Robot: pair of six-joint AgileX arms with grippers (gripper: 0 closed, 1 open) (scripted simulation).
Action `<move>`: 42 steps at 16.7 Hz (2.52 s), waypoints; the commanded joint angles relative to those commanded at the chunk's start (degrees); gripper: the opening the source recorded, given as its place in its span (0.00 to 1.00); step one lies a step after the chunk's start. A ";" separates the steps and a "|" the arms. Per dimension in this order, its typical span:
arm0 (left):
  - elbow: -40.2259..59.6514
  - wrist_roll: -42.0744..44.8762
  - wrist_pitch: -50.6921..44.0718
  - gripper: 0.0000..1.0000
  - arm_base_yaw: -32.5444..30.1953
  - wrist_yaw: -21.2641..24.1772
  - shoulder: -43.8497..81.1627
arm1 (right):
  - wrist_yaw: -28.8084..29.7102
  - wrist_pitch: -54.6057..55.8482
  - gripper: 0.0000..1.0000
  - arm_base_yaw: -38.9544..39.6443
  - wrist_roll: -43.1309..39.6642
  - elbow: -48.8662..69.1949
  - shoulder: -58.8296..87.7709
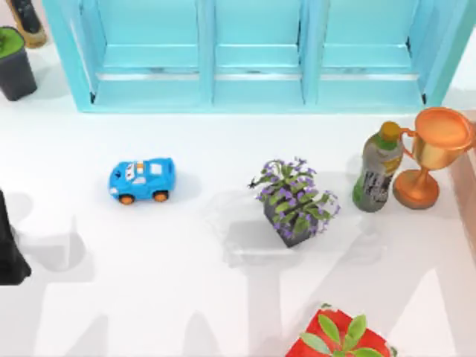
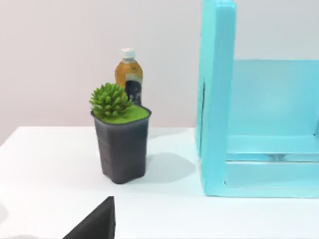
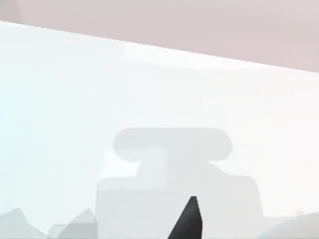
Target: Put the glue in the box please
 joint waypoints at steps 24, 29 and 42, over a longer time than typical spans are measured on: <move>0.00 0.00 0.00 1.00 0.00 0.00 0.00 | -46.14 -52.40 0.00 -30.21 -79.90 -29.96 -22.34; 0.00 0.00 0.00 1.00 0.00 0.00 0.00 | -46.11 -46.24 0.00 -27.87 -75.20 -32.52 -22.53; 0.00 0.00 0.00 1.00 0.00 0.00 0.00 | -46.08 -23.20 0.00 -20.92 -59.60 -40.58 -21.77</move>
